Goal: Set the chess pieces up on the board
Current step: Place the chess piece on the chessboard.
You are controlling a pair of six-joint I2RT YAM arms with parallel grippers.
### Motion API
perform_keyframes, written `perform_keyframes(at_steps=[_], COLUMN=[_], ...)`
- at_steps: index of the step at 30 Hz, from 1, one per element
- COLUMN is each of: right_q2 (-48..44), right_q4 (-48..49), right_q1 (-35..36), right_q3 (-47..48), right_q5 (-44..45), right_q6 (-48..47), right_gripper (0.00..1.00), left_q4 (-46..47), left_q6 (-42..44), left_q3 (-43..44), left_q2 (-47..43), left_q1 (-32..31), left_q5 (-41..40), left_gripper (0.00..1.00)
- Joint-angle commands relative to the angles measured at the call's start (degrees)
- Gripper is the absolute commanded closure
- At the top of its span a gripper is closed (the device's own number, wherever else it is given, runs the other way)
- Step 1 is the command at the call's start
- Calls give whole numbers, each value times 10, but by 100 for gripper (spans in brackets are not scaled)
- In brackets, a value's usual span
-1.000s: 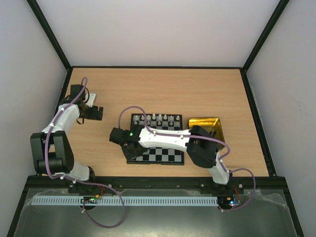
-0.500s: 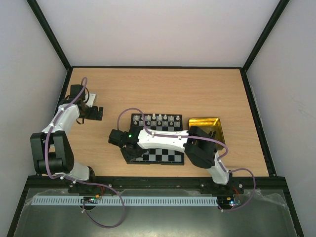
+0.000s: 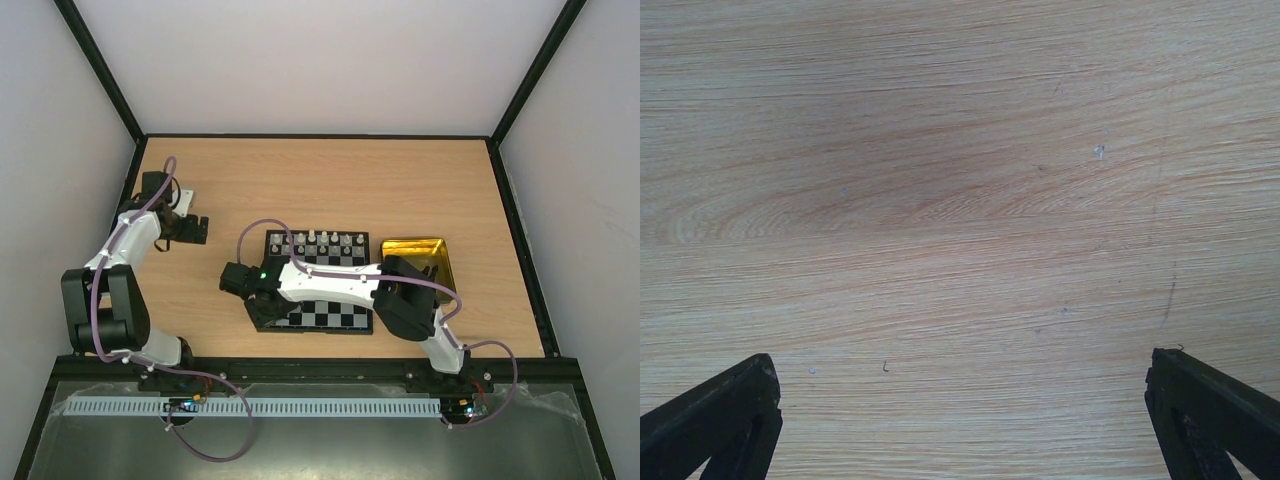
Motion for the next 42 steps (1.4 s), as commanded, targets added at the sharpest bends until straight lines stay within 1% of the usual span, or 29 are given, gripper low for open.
perform_keyframes(at_steps=[1, 9, 19, 24, 33, 37, 42], right_q2=[6, 7, 9, 10, 10, 10, 13], right_q4=[-7, -6, -3, -3, -6, -17, -70], right_q1=[5, 5, 5, 5, 5, 5, 1], right_q3=[-1, -1, 1, 4, 19, 48, 128], right_q5=[8, 7, -1, -3, -8, -11, -2], right_q6=[-3, -2, -1, -1, 0, -1, -6], right_gripper=[92, 89, 88, 84, 83, 83, 81], left_q4=[-5, -5, -6, -7, -8, -9, -11], left_q6=[4, 4, 4, 2, 2, 3, 3], left_q3=[-6, -5, -7, -8, -10, -10, -10], left_q2=[-6, -7, -9, -11, -15, -18, -19], left_q1=[4, 4, 5, 5, 5, 6, 7], left_q5=[7, 7, 8, 9, 11, 11, 13], left_gripper=[1, 1, 1, 1, 1, 1, 1])
